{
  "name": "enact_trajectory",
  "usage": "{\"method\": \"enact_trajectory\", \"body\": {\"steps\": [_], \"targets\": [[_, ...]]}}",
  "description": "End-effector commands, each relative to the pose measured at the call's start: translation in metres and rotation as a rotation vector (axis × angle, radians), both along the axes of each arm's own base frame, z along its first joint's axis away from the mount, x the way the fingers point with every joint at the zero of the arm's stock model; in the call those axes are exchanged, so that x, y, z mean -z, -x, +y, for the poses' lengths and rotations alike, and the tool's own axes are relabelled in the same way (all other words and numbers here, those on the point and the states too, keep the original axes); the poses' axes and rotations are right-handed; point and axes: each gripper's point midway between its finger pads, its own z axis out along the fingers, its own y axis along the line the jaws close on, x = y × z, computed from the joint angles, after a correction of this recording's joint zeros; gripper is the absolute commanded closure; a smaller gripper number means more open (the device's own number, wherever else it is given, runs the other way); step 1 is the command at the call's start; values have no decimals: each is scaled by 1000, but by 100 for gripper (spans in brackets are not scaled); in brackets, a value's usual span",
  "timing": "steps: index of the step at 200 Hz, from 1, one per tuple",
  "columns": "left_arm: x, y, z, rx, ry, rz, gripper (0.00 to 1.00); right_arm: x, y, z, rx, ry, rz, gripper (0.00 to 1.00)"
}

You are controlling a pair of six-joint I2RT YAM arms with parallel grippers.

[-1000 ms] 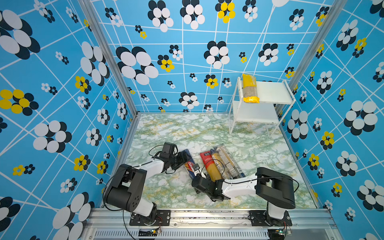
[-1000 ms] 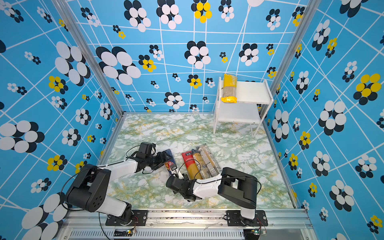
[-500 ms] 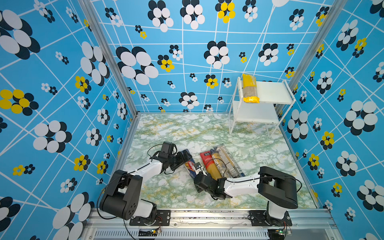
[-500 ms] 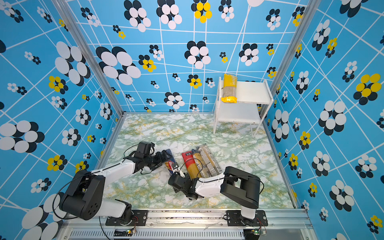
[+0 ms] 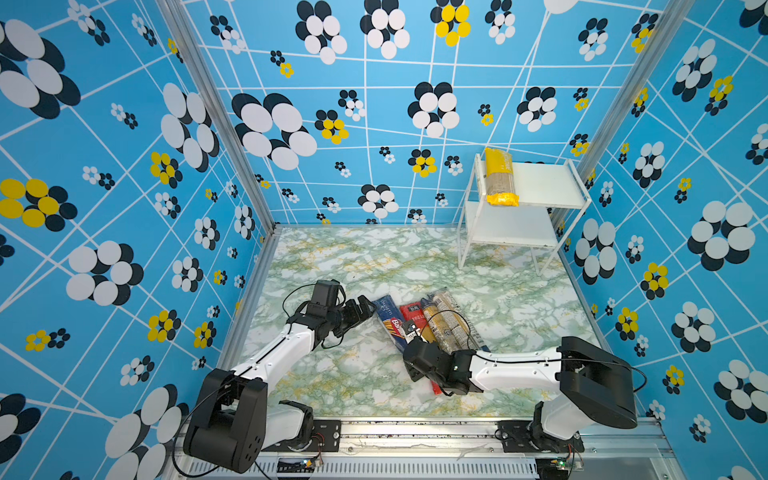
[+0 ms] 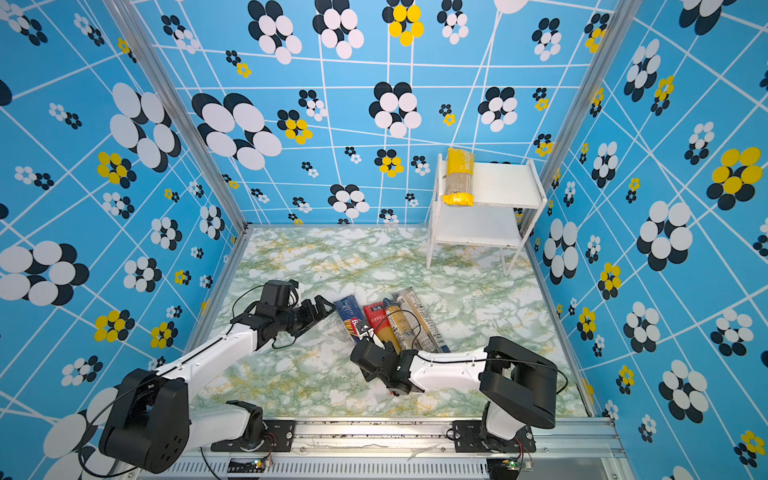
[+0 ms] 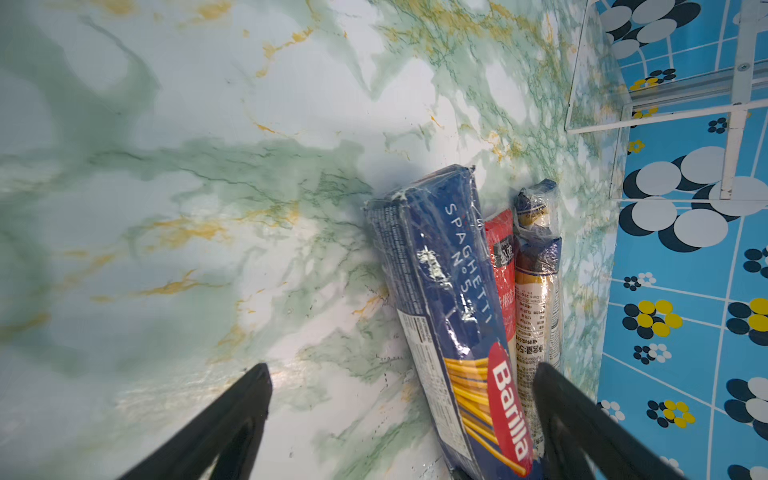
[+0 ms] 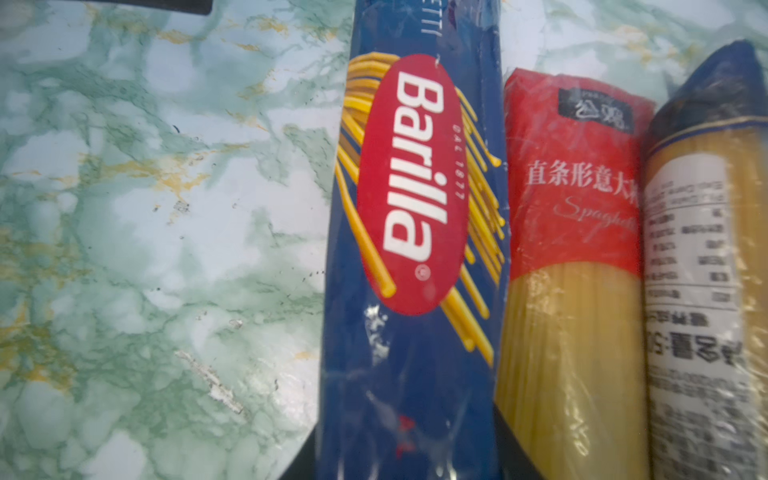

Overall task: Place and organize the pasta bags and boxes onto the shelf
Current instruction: 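Close the right gripper on the Barilla box and lift it while the left gripper withdraws, then carry the upright blue Barilla box with the right gripper toward the white shelf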

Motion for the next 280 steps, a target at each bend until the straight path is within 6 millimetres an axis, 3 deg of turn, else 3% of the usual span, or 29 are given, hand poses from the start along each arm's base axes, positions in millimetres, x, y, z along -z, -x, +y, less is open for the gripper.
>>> {"method": "enact_trajectory", "body": {"steps": [1, 32, 71, 110, 174, 207, 280], "targets": [[0, 3, 5, 4, -12, -4, 1, -61, -23, 9, 47, -143, -166, 100], [2, 4, 7, 1, -10, -2, 1, -89, -28, 9, 38, -132, -191, 100], [6, 4, 9, -4, 1, 3, 1, -140, -43, 0, 48, -154, -247, 100], [6, 3, 8, -1, 9, -1, 1, -199, -73, -21, 85, -204, -354, 100], [6, 2, 2, 19, 45, 3, 1, -278, -127, -42, 122, -230, -490, 100], [4, 0, 4, 9, 51, -2, 1, -310, -149, -54, 142, -233, -528, 100], [4, -7, 5, 7, 73, -2, 1, -356, -182, -66, 175, -268, -641, 100]]}}
